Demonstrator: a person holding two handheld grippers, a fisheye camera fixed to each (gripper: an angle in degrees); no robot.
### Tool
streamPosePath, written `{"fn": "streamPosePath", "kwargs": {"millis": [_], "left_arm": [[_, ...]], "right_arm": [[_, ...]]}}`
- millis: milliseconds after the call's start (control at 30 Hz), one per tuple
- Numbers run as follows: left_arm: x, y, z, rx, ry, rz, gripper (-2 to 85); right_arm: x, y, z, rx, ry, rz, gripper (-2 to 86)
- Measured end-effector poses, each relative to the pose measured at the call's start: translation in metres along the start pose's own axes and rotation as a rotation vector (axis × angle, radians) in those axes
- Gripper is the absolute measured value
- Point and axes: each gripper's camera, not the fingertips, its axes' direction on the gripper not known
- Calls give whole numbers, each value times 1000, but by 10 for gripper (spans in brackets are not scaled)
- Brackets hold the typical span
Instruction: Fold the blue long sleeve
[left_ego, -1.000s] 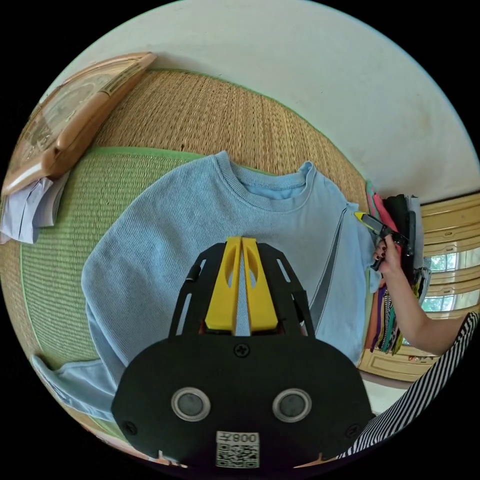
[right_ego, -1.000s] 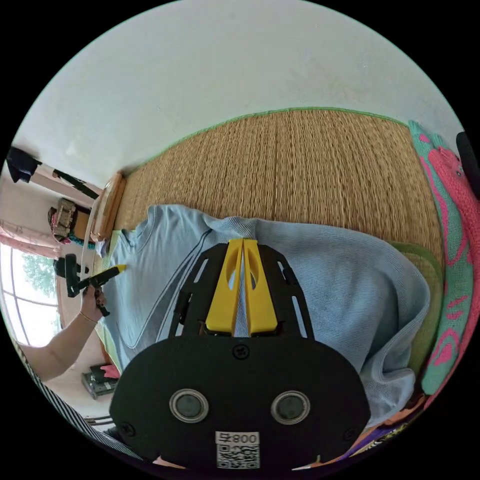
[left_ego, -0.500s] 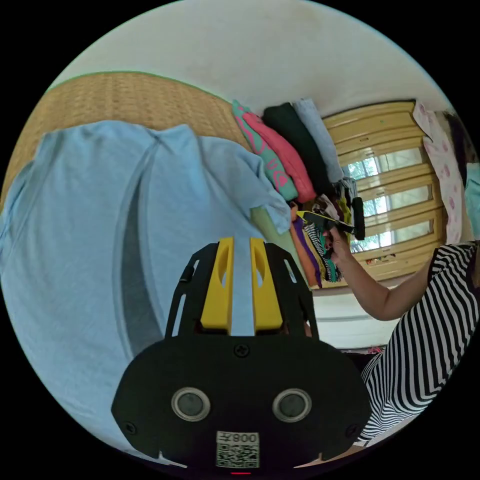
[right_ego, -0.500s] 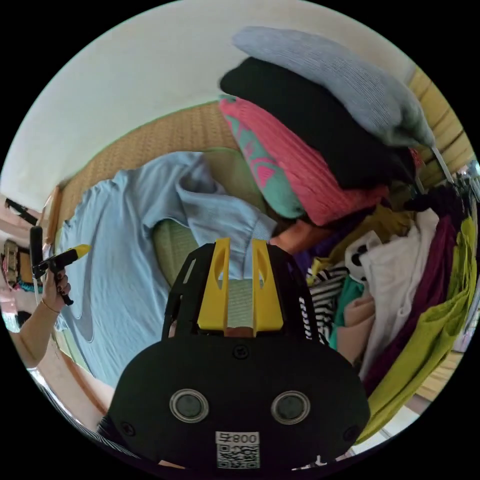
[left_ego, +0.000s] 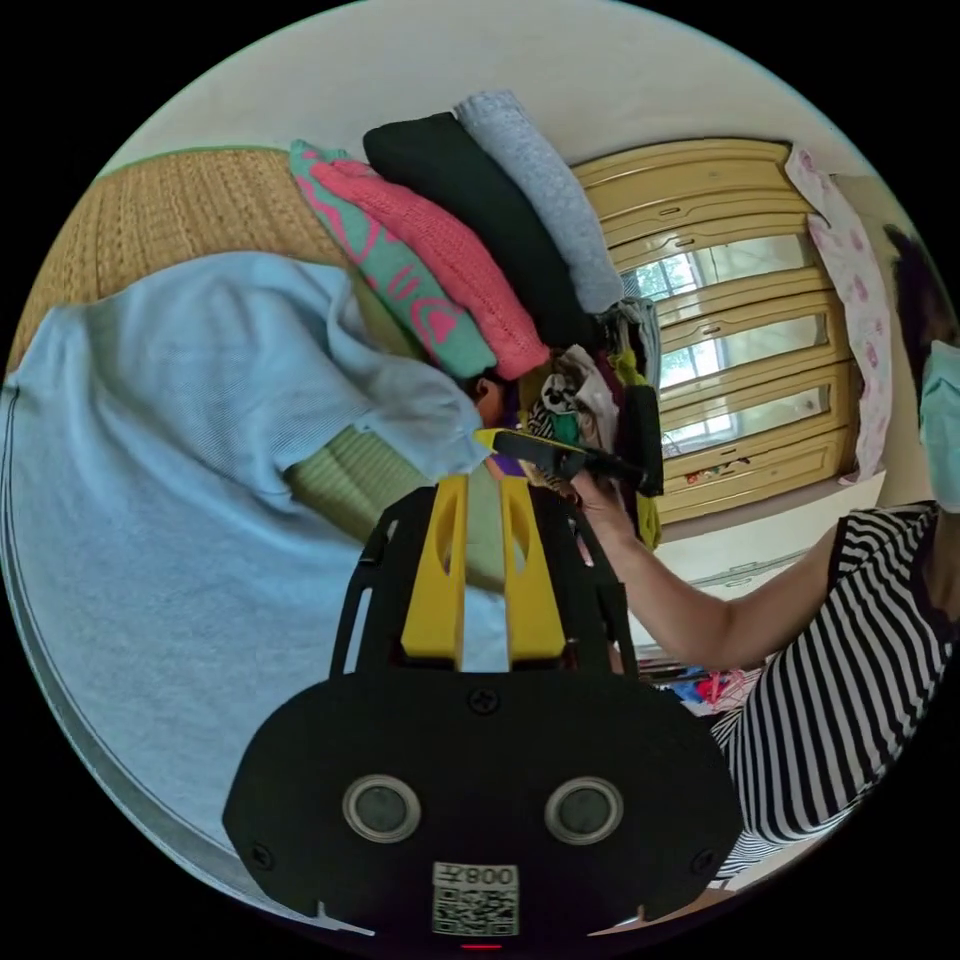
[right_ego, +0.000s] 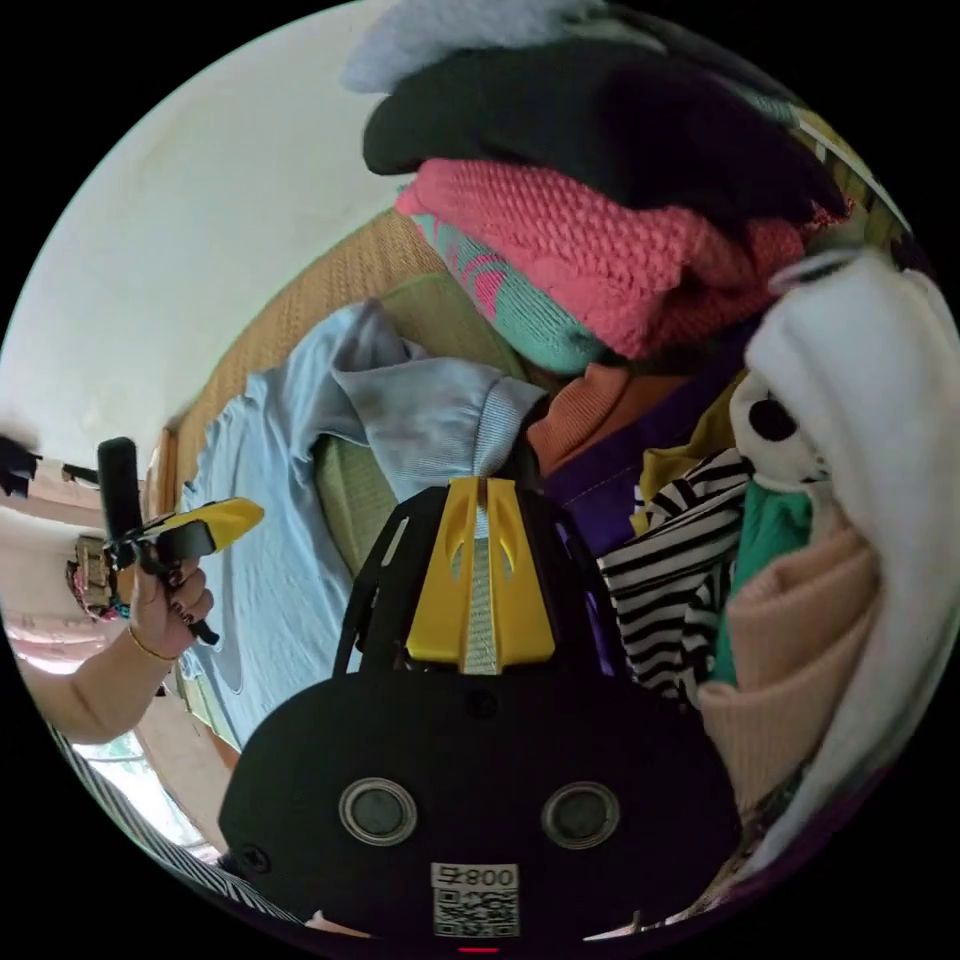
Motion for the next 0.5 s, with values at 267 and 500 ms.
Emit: {"fn": "streamPosePath", "kwargs": {"millis": [267,500], "left_arm": [[22,-40,52,-54,33,-12,126],[43,-51,85,-232,-164,48,136]], "right_arm": [[-47,41,-33,88,-104,-239,6],[-86,67,-17,31,-132,-399,5]]}}
